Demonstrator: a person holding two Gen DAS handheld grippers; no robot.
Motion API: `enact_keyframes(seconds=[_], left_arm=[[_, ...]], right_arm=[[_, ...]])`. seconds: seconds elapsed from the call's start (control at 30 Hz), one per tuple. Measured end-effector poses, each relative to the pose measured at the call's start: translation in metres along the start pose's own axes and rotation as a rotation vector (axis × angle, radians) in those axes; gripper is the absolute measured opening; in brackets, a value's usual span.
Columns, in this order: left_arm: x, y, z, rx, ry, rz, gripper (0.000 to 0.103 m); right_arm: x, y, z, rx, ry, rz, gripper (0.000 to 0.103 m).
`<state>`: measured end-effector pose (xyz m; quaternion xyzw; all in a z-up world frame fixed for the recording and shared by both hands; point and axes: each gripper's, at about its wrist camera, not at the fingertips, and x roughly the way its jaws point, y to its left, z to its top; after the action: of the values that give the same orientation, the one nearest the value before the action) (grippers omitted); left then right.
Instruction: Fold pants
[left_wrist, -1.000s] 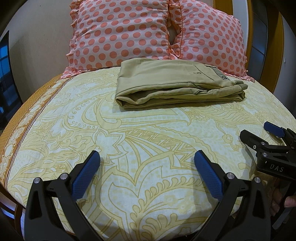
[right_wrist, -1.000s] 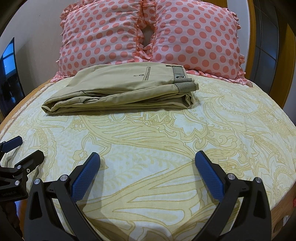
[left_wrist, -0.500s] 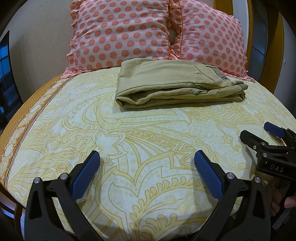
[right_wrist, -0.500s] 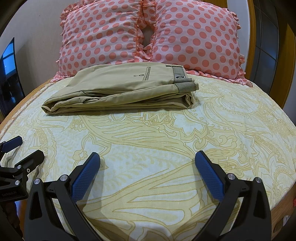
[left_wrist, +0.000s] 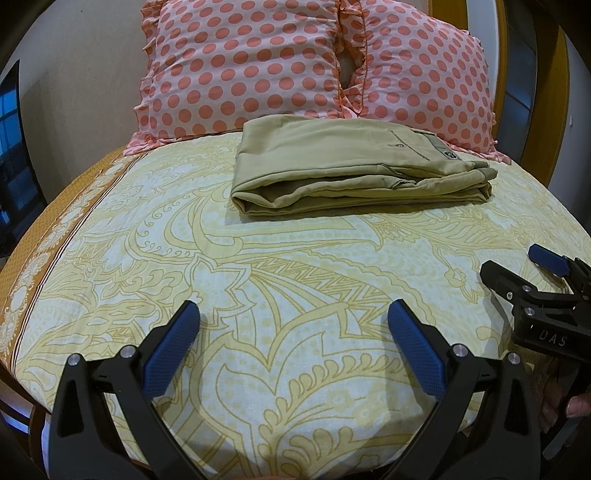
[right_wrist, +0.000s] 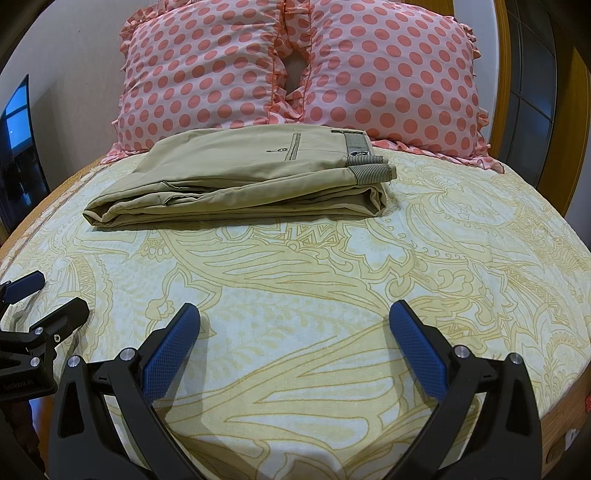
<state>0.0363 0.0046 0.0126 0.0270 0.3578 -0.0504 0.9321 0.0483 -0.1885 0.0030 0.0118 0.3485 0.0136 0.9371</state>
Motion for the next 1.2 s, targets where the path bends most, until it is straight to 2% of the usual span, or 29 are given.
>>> enact_keyframes(seconds=[1.2], left_arm=[[0.0002, 0.0043, 0.0020, -0.005, -0.005, 0.004, 0.101]], right_arm=[[-0.0003, -0.0005, 0.0002, -0.002, 0.000, 0.002, 0.102]])
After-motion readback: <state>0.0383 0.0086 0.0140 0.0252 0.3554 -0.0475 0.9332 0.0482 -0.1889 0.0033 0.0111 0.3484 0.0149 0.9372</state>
